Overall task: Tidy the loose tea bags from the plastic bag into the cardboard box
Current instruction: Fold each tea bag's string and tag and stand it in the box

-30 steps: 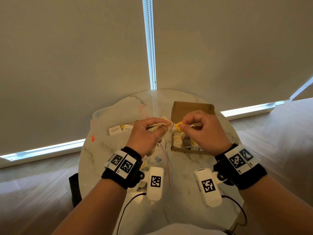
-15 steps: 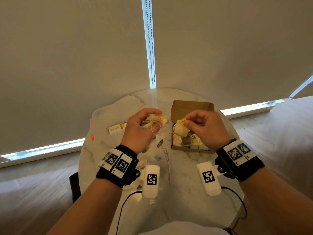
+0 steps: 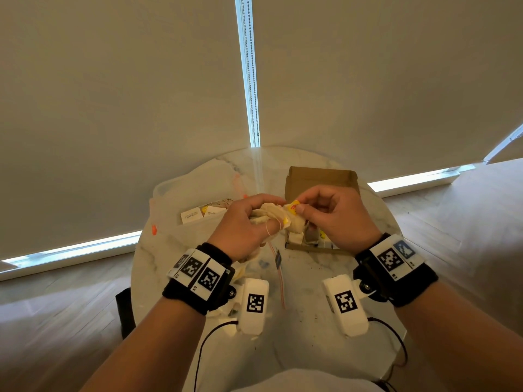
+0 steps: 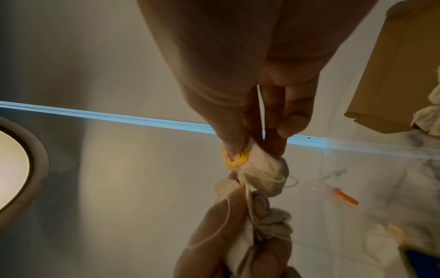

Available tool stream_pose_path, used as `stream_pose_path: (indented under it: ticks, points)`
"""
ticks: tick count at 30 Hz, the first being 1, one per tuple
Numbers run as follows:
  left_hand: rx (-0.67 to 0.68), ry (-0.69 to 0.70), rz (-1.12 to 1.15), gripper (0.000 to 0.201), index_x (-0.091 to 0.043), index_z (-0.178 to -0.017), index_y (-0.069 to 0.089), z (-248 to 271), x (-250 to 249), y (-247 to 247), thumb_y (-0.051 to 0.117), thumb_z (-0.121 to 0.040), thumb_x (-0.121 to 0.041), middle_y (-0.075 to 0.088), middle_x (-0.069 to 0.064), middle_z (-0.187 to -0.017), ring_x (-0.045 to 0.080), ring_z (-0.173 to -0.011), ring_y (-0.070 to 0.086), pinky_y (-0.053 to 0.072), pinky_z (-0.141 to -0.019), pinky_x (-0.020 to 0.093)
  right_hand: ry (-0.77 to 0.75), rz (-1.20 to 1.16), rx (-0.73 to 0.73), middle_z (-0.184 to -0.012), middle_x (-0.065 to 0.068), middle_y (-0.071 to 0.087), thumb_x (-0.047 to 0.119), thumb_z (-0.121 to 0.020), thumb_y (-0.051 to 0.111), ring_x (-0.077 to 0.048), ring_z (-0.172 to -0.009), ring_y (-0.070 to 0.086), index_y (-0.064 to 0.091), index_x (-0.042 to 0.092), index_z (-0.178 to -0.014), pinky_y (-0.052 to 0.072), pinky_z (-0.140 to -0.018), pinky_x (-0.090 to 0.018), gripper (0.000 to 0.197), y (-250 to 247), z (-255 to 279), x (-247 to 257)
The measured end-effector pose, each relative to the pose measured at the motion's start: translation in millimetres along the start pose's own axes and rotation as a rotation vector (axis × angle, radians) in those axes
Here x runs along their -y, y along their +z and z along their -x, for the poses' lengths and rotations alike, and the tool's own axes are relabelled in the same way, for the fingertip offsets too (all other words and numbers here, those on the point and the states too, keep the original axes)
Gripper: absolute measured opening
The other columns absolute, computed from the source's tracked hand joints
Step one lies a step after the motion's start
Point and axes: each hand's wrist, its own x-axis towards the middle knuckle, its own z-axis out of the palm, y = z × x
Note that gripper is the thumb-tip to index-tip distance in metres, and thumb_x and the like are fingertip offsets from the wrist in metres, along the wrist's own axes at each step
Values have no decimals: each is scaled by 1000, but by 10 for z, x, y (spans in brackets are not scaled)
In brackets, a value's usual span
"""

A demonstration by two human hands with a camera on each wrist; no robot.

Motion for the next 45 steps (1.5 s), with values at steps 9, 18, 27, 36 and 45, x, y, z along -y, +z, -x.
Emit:
stream_pose_path:
  ticks: [9, 18, 27, 36, 45]
  points:
    - [-47, 72, -12, 9, -15, -91, 75, -16, 20, 8, 74, -85, -7, 69, -9, -72, 0, -60, 60, 46, -56, 14, -4, -4, 10, -77, -6, 74, 9, -88, 69, -14, -59, 65, 73, 10, -94, 55, -55, -28, 7, 68, -5, 74]
    - [-98, 62, -9, 6, -9, -90, 75, -16, 63, -14, 73, -86, -6, 64, -10, -65, 2, -51, 51, 42, -50, 19, 94, -25, -42, -61, 5, 65, 13, -87, 70, -11, -53, 53, 75, 14, -84, 44, -54, -26, 6, 4, -19, 209]
    - [-116, 87, 25, 14, -17, -86, 74, 8, 25, -1, 72, -86, -4, 61, -13, -59, 2, -49, 49, 42, -48, 18, 197, -121, 44, -78, -11, 73, 9, -88, 69, -28, -72, 71, 74, 9, -86, 56, -62, -33, 5, 8, 82, 254]
    - [-109, 147, -62, 19, -23, -89, 75, 10, 55, -9, 74, -84, -5, 65, -18, -66, -4, -56, 53, 42, -57, 13, 265, -318, -47, -80, -16, 74, 3, -88, 67, -22, -71, 71, 74, 2, -90, 56, -59, -25, 8, 60, 68, 292]
    - [-136, 236, -180, 34, -36, -102, 71, 41, 64, -20, 75, -84, -7, 71, -14, -85, 4, -75, 65, 47, -68, 10, 353, -489, -94, -78, -21, 69, 2, -88, 64, -20, -65, 65, 70, -6, -96, 55, -57, -23, 12, 57, 53, 288]
